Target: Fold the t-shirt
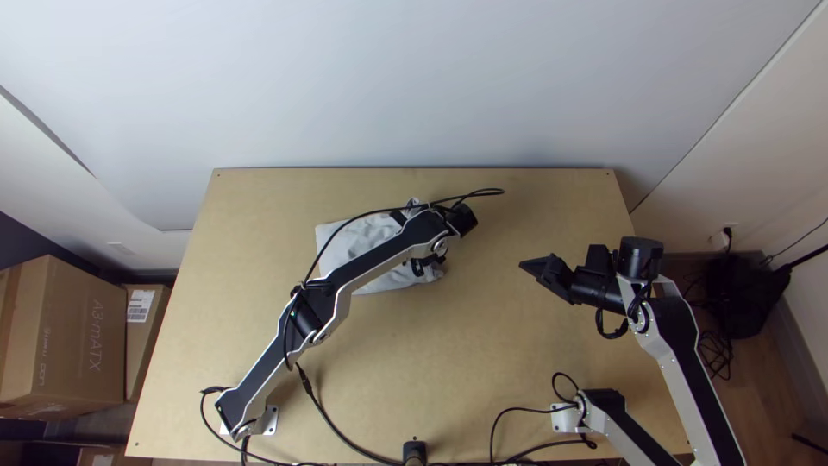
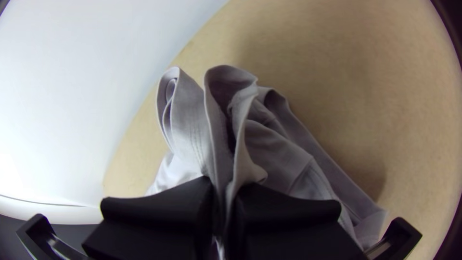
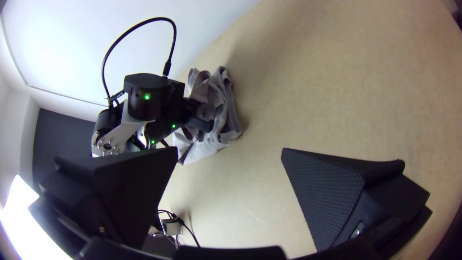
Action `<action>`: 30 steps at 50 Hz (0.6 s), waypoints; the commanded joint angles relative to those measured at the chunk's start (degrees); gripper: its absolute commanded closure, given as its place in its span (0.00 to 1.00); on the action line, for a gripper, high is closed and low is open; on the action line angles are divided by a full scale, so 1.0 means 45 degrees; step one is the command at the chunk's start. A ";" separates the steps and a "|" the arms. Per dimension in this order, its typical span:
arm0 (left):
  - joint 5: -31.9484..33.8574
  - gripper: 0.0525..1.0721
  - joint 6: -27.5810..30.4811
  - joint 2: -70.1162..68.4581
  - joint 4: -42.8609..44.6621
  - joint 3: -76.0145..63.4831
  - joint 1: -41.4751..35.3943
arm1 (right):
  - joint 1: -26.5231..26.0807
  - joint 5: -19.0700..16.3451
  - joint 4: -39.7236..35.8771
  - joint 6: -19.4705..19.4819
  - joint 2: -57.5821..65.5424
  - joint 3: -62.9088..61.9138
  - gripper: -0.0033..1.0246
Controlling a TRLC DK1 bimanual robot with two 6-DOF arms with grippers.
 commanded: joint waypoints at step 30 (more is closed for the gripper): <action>0.0758 0.04 0.0350 -0.1890 0.3475 0.0448 -0.0432 | 0.2208 0.1970 0.1536 -0.0366 0.3146 0.0131 0.04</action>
